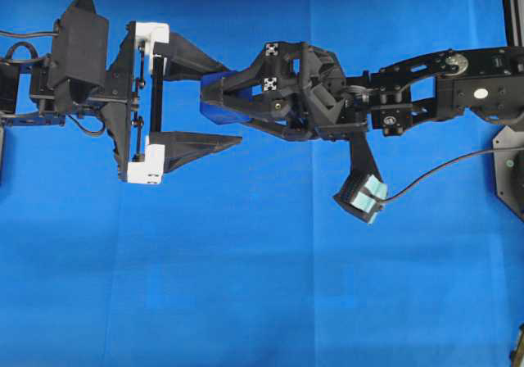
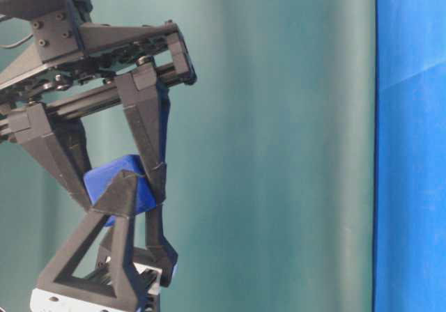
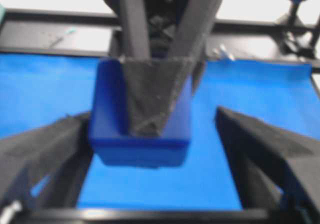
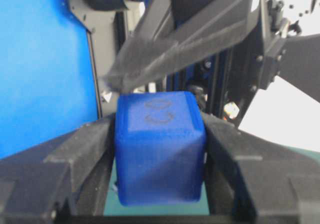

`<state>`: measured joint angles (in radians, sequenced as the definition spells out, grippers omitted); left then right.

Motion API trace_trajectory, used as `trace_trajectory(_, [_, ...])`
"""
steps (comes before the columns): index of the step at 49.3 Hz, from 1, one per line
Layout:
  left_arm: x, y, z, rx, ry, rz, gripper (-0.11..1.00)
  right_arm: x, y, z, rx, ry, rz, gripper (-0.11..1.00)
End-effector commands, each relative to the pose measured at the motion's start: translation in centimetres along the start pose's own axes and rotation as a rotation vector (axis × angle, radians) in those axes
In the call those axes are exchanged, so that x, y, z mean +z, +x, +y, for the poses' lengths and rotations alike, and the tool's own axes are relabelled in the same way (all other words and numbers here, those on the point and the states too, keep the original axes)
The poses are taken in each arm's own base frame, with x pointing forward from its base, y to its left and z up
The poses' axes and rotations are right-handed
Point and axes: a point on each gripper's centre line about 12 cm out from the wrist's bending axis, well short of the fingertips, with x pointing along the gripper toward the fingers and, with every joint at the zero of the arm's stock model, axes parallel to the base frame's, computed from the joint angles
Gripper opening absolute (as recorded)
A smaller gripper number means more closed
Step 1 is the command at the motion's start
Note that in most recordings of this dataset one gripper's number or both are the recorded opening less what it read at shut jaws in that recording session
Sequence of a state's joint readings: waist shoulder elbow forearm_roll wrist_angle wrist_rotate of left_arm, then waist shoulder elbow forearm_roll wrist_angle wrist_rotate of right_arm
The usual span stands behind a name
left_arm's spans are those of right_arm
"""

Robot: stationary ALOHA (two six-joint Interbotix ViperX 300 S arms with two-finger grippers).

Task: Handover the blue block to the right arm after grasping it with the left arm, then place it in the designated position.
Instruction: 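Close the right gripper on the cube and open the left gripper, then pull the cube away to the right with the right gripper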

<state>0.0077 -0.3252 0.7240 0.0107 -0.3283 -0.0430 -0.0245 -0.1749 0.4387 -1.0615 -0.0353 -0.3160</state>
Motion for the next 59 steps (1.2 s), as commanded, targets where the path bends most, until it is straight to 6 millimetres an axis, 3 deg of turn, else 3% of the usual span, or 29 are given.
trace_trajectory(1, [1.1, -0.2, -0.1, -0.003, 0.003, -0.035, 0.93, 0.4, -0.8, -1.7, -0.046, 0.003, -0.01, 0.42])
trace_trajectory(25, [1.1, -0.5, 0.1, 0.003, 0.0, -0.043, 0.93, 0.4, -1.5, -1.4, -0.043, 0.005, -0.011, 0.42])
trace_trajectory(59, [1.0, -1.9, 0.1, 0.003, 0.001, -0.051, 0.93, 0.2, -9.0, 0.2, -0.072, 0.004, 0.005, 0.42])
